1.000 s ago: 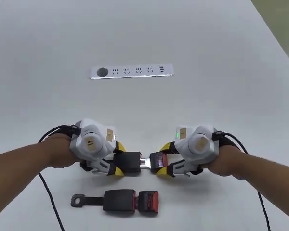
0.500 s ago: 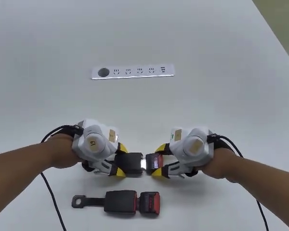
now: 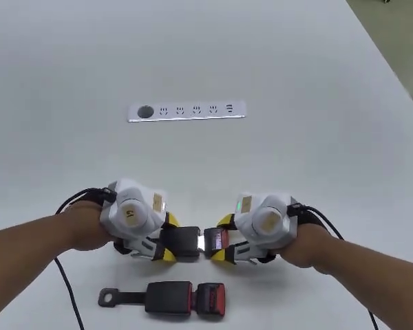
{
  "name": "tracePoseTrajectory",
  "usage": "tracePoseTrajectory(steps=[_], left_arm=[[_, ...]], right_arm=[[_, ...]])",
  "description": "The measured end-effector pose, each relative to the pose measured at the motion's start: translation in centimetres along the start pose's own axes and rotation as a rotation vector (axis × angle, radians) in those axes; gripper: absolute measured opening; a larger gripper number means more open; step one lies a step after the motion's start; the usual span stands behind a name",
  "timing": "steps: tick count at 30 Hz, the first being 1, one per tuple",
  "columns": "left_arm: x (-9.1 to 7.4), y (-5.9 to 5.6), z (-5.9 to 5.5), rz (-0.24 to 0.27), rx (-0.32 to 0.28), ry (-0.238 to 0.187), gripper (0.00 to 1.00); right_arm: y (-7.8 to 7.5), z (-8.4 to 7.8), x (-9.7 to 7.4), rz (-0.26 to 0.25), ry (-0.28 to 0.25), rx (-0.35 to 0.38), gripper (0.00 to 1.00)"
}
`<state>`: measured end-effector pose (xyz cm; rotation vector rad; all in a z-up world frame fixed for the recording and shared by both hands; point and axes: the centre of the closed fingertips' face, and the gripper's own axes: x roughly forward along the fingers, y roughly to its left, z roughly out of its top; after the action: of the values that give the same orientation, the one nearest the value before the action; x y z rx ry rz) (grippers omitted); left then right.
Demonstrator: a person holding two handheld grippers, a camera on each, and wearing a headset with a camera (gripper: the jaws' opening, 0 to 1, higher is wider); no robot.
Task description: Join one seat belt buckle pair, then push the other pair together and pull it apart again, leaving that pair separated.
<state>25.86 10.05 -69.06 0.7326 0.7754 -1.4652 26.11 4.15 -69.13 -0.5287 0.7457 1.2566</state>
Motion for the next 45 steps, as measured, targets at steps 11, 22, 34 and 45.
tracePoseTrajectory(steps=[11,22,34,45], left_arm=[[0.2,0.3,-0.1,0.002,-0.002,0.002,0.33],[0.1,0.4,-0.1,0.002,-0.004,-0.003,0.33],[0.1,0.4,-0.1,0.012,-0.012,0.012,0.33],[0.0,0.5,-0.1,0.028,-0.028,0.029,0.34]], right_arm=[[0.0,0.0,0.1,-0.007,0.002,-0.006,0.32],[0.0,0.0,0.1,-0.015,-0.015,-0.001,0.33],[-0.1,0.0,0.0,-0.023,-0.028,0.006,0.33],[-0.5,-1.2,-0.6,-0.029,-0.034,0.011,0.33]])
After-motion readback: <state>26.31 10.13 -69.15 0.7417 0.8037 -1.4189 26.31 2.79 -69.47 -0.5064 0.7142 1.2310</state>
